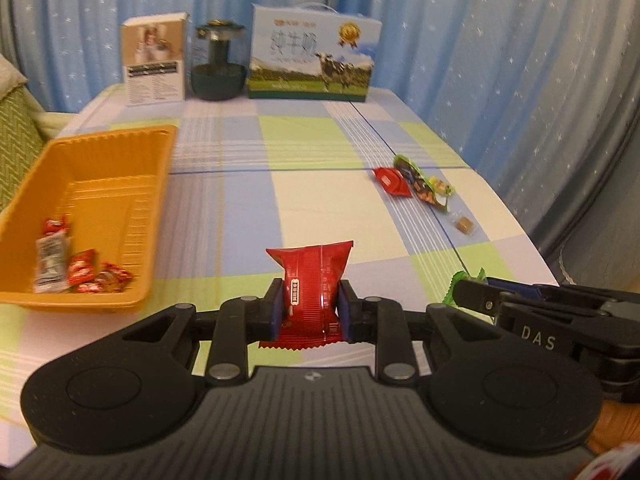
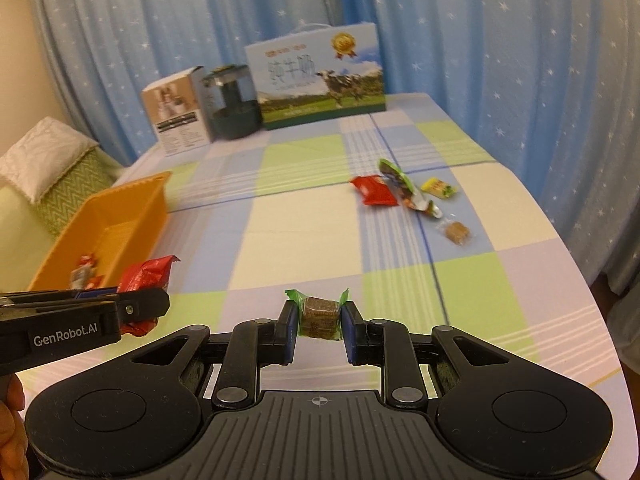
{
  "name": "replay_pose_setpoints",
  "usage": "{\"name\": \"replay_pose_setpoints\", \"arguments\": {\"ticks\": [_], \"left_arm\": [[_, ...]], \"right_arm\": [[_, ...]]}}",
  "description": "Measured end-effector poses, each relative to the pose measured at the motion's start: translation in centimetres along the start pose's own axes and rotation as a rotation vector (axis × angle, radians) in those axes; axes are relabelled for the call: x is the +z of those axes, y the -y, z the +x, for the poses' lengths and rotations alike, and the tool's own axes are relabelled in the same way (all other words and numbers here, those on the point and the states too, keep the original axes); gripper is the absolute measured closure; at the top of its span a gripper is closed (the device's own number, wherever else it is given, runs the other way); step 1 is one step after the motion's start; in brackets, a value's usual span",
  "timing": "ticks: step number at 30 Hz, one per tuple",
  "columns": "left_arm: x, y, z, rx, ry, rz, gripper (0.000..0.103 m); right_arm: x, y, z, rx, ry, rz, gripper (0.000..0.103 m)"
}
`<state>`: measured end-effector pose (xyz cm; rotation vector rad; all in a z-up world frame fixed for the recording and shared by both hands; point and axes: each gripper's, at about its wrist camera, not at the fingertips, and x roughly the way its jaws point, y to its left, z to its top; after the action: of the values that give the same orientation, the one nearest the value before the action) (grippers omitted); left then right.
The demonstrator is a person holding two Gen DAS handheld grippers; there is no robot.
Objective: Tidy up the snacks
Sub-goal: 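Carry both candies over the orange tray with both tools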
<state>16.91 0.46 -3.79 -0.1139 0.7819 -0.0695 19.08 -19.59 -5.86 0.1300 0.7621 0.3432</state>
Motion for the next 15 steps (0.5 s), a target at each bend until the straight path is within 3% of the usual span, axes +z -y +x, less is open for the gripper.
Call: {"name": "replay_pose_setpoints", "arguments": {"ticks": [15], "left_arm": [[-0.5, -3.9, -7.0, 0.072, 0.072, -0.045, 0.079]], "right_arm": [[0.8, -6.8, -2.7, 0.088, 0.04, -0.102, 0.079]]}}
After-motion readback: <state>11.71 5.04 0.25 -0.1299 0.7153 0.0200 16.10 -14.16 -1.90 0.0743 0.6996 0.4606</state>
